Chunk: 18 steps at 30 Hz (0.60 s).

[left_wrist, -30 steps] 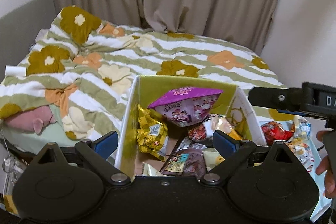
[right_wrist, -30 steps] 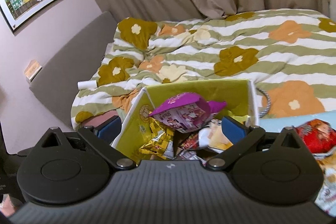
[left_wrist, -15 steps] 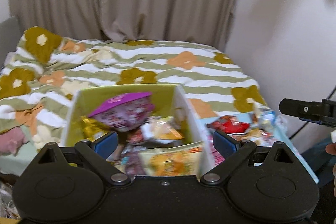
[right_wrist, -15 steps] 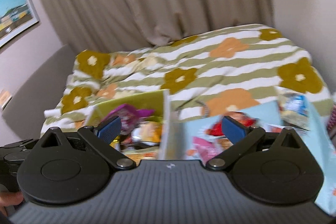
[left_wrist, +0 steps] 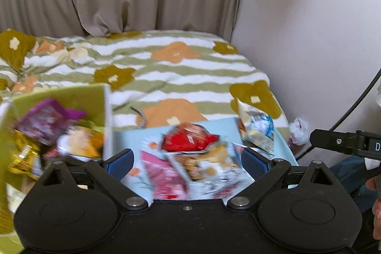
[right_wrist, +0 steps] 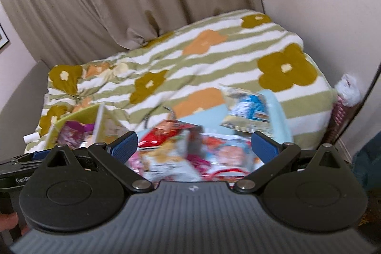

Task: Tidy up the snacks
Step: 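Move both tools back over the snack tray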

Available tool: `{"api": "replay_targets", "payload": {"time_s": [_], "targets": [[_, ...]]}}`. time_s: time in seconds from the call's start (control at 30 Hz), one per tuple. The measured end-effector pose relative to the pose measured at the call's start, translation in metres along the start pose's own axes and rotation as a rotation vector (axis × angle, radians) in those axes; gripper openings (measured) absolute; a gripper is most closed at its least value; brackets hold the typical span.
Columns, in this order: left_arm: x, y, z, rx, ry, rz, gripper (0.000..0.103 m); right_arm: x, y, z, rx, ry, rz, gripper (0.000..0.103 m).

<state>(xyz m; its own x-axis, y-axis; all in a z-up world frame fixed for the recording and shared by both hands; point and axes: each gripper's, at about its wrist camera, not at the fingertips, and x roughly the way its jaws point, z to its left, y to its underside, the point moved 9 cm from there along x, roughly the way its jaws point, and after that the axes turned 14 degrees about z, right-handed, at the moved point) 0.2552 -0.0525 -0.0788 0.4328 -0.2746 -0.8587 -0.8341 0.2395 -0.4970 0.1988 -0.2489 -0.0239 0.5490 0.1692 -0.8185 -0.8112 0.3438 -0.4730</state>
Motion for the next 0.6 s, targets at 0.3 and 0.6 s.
{"api": "replay_targets", "payload": {"time_s": [0.3, 0.6], "targets": [[0.072, 0.004, -0.029, -0.086, -0.069, 0.076, 0.099, 0.048, -0.001, -0.069, 0.044, -0.027, 0.124, 0.103], [0.110, 0.013, -0.041, -0.091, -0.153, 0.135, 0.099, 0.111, 0.011, -0.087, 0.116, -0.138, 0.232, 0.103]]}}
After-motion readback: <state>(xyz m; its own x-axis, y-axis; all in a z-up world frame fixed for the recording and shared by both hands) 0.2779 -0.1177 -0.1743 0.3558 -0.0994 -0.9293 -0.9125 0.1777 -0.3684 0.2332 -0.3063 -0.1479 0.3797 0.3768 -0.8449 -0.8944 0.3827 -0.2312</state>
